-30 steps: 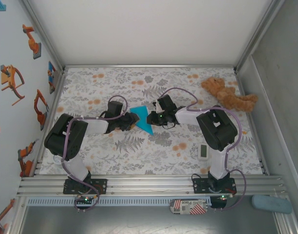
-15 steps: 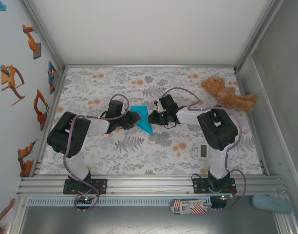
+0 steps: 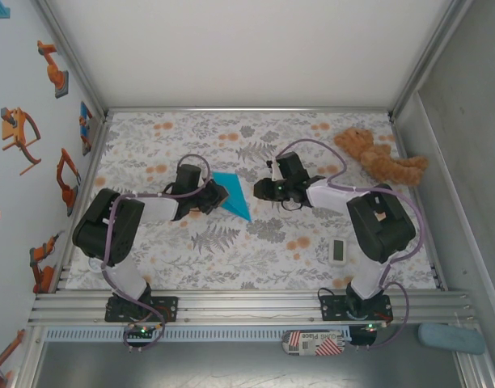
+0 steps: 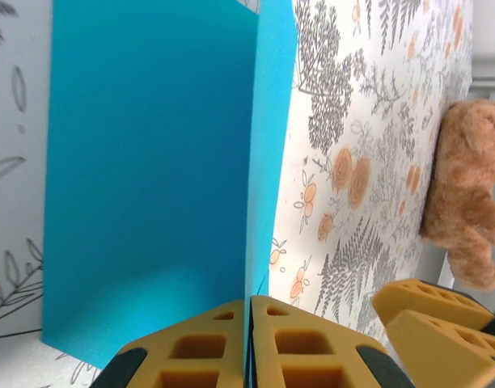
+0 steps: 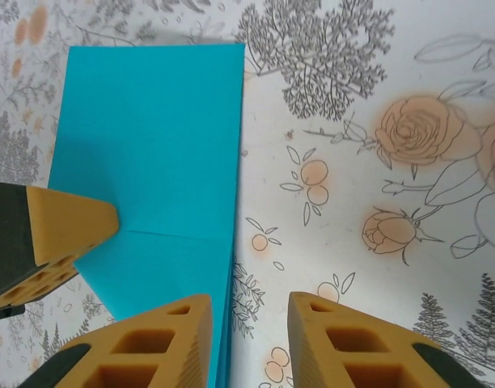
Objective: Fold a paper plane with a square sheet of paper (pick it up from the middle)
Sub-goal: Fourth fold the wing at the center of the table.
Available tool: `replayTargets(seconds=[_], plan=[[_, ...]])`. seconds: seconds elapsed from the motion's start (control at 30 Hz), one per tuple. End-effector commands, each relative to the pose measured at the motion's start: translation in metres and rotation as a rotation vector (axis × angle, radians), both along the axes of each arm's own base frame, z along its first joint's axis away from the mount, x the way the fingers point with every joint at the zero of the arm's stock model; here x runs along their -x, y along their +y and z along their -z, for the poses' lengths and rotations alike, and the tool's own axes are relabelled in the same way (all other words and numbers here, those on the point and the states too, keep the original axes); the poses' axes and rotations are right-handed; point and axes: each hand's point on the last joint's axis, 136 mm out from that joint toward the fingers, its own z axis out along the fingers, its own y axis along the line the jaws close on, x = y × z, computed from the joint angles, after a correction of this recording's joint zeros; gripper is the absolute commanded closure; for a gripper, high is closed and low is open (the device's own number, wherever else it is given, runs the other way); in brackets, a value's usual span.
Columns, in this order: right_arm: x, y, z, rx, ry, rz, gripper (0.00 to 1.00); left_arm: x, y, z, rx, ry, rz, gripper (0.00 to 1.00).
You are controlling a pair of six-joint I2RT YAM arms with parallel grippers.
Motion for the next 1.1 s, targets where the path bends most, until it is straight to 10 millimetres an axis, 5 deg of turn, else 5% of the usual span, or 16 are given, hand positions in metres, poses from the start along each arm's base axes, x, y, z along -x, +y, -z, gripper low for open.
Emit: replayTargets(seconds=[0.0,0.3,0.77,1.07], plan=[[-0.002,-0.009,-0.001,0.054,-0.084,-0.007,0.68,-0.007,0.011,-0.011,-0.042,-0.029,-0.055,0.89],[0.018,0.015,0.003,0.228,-0.28,-0.186,0.68,-0.008,0.02,-0.016,-0.144,0.023,-0.123,0.89],[0.049,0.075,0.016,0.276,-0.408,-0.412,0.64,-0.006,0.02,-0.011,-0.179,0.088,-0.146,0.88],[0.045,0.079,0.026,0.312,-0.424,-0.416,0.64,-0.006,0.019,-0.013,-0.171,0.102,-0.152,0.86]])
